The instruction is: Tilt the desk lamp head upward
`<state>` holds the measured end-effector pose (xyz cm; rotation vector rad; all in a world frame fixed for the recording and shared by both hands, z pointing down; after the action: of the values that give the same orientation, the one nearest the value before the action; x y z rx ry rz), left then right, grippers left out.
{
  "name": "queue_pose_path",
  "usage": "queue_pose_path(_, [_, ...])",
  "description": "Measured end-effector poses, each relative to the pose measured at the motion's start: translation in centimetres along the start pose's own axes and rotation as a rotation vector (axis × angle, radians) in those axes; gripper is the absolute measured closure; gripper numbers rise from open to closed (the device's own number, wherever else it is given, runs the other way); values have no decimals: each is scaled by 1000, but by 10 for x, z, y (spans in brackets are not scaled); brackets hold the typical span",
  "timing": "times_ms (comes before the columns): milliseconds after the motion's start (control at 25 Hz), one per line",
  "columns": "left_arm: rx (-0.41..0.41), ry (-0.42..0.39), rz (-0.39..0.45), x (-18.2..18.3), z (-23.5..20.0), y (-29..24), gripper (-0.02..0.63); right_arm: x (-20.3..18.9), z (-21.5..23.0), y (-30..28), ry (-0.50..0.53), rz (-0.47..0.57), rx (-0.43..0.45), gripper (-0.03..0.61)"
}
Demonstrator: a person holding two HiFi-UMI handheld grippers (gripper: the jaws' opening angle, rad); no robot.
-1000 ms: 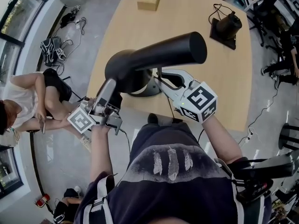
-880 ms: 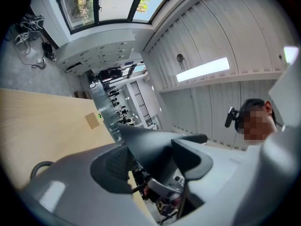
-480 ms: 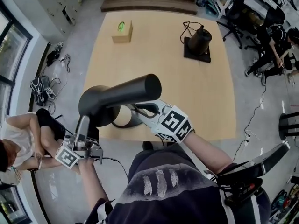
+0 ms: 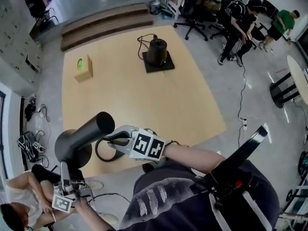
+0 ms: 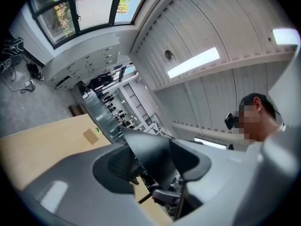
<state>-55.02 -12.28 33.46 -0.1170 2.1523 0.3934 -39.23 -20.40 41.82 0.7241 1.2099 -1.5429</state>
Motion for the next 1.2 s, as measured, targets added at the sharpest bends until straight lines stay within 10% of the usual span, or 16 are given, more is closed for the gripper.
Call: queue_pose_path(1200, [-22, -312, 36, 92, 45, -1, 390, -8, -9, -5, -45, -5, 30, 523])
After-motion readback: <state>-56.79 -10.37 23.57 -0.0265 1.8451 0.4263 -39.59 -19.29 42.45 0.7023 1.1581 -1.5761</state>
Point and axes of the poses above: the fingertips, and each gripper's own axes: y backward along the fingers, z to its right, x out of its top, the point moved 1 cm from there along y, backward along the fingers, and after that the axes turned 15 degrees about -y, right-handed, at the moved point
